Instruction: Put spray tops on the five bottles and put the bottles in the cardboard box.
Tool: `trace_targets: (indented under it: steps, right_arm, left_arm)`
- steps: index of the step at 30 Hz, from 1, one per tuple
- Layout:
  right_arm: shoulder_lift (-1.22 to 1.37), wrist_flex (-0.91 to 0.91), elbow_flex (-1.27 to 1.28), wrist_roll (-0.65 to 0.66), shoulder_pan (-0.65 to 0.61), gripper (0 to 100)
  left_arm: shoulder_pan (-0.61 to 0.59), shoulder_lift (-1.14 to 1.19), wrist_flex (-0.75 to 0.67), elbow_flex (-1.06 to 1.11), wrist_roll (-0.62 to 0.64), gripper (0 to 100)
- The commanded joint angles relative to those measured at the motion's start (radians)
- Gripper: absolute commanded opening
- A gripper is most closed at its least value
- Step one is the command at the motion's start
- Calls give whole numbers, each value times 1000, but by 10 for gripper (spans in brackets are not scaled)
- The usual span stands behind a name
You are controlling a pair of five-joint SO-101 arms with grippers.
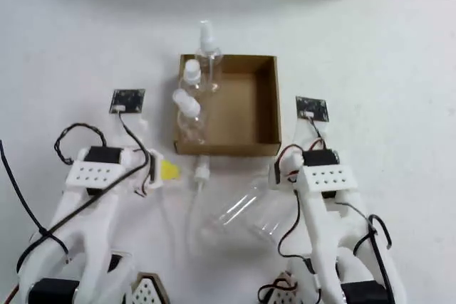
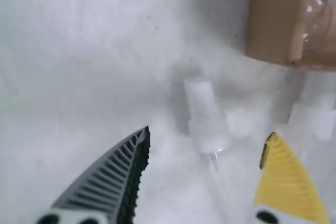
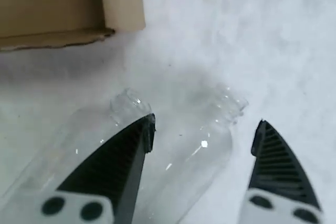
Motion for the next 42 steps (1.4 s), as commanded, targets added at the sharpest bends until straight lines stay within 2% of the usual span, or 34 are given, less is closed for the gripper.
trace_targets:
  steps: [1,8,11,13,14,16,24,30,36,42]
  right_arm:
    - [39,-15,-14,-2,-10,262]
    - [263,36,-137,26,-10,242]
    - [291,38,-161,29,-12,122]
    - [283,36,-163,94,-12,23]
    - [278,36,-163,127,-12,7]
    - [266,42,-163,129,-2,33]
    - [203,36,-181,230,79,15]
    - [248,38,-310,345,223,15]
    - [412,36,-523,428,403,15]
    - [671,36,-744,517,483,15]
  left_arm:
    - [-10,-2,-26,-9,-20,327]
    - [-10,-2,-23,-9,-74,325]
    - [-10,-2,-23,-9,-75,325]
    - [-10,-2,-23,-9,-75,325]
    - [-10,-2,-23,-9,-75,325]
    - [-10,-2,-23,-9,-75,325]
    - [-10,-2,-23,-8,-77,325]
    - [-10,-1,-23,-8,-77,325]
    - [-10,-5,-29,11,-77,325]
    - [-10,-7,-29,11,-77,325]
